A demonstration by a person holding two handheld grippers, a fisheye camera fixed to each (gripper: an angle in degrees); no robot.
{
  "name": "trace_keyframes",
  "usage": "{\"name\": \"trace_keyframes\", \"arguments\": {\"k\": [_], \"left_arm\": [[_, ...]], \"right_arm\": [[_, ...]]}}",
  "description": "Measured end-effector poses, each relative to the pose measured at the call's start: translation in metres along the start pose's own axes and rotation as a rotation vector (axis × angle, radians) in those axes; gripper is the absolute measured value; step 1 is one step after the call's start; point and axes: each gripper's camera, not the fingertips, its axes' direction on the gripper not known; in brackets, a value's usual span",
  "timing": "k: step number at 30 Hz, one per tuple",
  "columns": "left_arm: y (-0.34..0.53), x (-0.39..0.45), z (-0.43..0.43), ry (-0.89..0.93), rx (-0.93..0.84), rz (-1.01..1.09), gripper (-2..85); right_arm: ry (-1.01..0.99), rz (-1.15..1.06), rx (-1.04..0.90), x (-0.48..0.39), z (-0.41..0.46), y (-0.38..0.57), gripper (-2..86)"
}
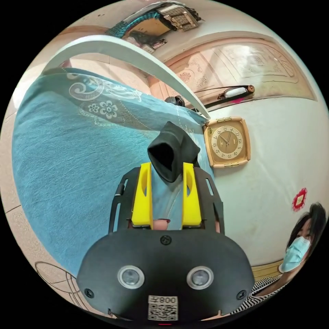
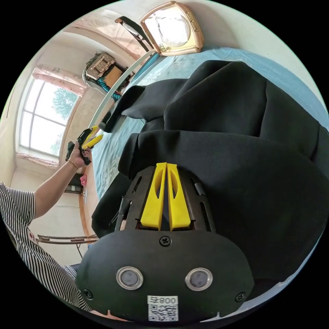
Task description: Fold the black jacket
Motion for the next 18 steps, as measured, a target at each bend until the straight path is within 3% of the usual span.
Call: {"name": "trace_keyframes", "arguments": {"k": [3,7,13,18], "left_arm": [[-0.018,-0.012,0.0,0.096,-0.033,-0.021,5.9],[-0.018,-0.004,-0.02,0.222,-0.017,0.009,3.0],[0.016,0.008,-0.041,0.402,-0.065,-0.004,2.3],[0.044,0.002,-0.049,0.525,-0.088,-0.085,2.3]], "right_arm": [[0.005,0.008,0.059,-0.003,-0.016,-0.004,5.0],[-0.194,-0.01,0.122,-0.019,-0.025,-0.019,7.3],[-0.593,0.037,0.015,-0.023,0.029,-0.082,10.1],[-0.658,0.112,-0.059,-0.007,0.054,-0.117,10.3]]}}
